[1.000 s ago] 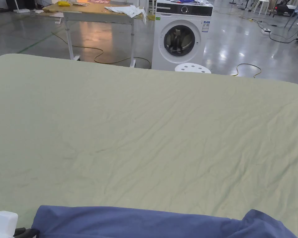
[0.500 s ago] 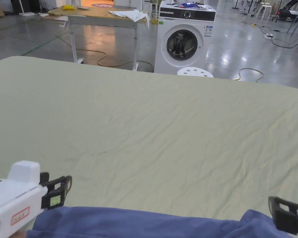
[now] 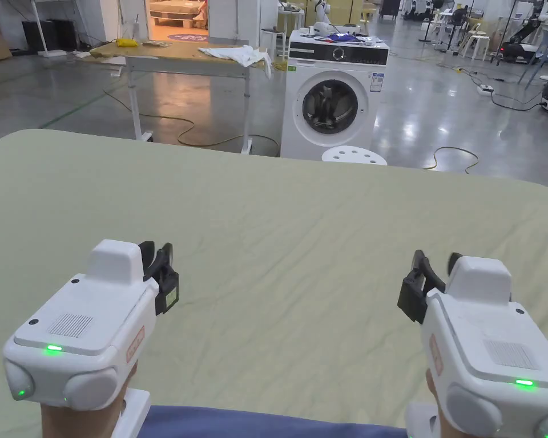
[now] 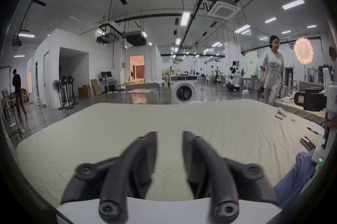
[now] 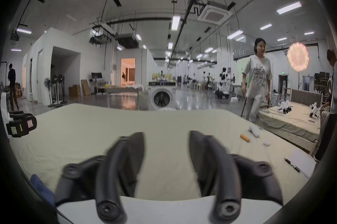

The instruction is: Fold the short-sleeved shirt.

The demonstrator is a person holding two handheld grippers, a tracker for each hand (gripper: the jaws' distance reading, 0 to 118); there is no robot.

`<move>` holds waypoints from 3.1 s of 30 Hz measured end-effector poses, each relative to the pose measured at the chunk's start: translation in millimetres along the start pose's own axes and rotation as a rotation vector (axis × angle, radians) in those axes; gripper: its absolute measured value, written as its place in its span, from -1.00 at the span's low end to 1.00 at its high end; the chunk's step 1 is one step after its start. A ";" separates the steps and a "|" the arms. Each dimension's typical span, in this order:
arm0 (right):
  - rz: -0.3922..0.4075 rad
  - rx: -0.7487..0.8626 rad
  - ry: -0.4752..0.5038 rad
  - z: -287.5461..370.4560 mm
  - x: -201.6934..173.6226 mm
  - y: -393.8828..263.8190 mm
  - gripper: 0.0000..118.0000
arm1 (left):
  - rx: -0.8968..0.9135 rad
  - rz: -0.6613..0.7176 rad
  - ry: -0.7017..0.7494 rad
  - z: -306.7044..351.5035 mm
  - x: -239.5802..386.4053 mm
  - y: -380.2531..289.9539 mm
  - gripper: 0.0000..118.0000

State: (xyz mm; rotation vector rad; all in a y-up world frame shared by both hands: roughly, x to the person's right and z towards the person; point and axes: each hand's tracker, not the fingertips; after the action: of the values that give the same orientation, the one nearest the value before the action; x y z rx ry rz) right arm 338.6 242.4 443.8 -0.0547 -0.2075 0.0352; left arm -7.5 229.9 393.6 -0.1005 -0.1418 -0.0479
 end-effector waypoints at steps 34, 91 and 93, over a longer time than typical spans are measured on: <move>0.000 -0.185 0.120 3.2 -14.9 -37.7 -0.97 | -0.789 0.781 -0.463 47.8 -202.8 -155.7 0.42; -0.053 -0.259 0.121 -2.1 5.3 -58.3 -0.97 | -1.075 0.430 -0.309 -7.8 3.1 -92.7 -0.87; -0.050 -0.259 0.116 -2.0 8.0 -58.0 -0.97 | -1.079 0.428 -0.296 -10.0 7.6 -100.7 -0.76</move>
State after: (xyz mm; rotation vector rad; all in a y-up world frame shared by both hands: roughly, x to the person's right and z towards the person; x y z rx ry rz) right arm 348.5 184.7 446.8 -0.3088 -0.0965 -0.0444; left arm -4.2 128.5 394.6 -1.2150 -0.3764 0.3267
